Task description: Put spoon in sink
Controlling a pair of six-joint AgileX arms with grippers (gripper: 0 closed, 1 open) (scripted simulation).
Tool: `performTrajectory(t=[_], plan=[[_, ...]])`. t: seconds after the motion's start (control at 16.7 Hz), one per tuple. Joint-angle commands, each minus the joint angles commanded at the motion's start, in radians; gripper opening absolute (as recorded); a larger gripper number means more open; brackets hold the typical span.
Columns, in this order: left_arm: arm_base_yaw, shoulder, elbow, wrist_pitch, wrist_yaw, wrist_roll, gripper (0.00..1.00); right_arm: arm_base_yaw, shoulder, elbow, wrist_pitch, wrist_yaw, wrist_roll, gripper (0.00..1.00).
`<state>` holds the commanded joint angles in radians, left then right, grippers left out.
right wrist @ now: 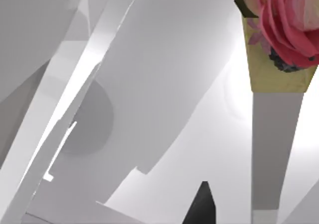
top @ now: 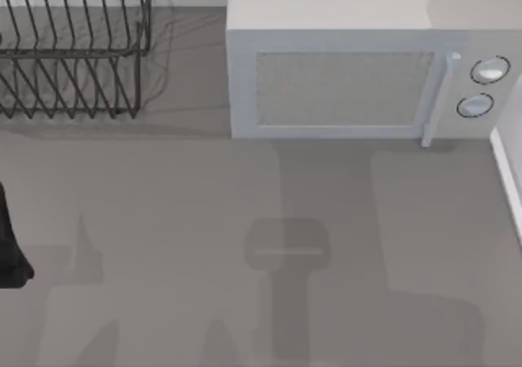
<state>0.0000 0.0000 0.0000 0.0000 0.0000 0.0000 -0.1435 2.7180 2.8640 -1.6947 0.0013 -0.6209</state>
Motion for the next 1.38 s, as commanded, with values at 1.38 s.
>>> performTrajectory(t=[1.38], plan=[[0.0, 0.0, 0.0, 0.0, 0.0, 0.0, 1.0, -0.002, -0.131, -0.449, 0.324, -0.002, -0.001, 0.0]])
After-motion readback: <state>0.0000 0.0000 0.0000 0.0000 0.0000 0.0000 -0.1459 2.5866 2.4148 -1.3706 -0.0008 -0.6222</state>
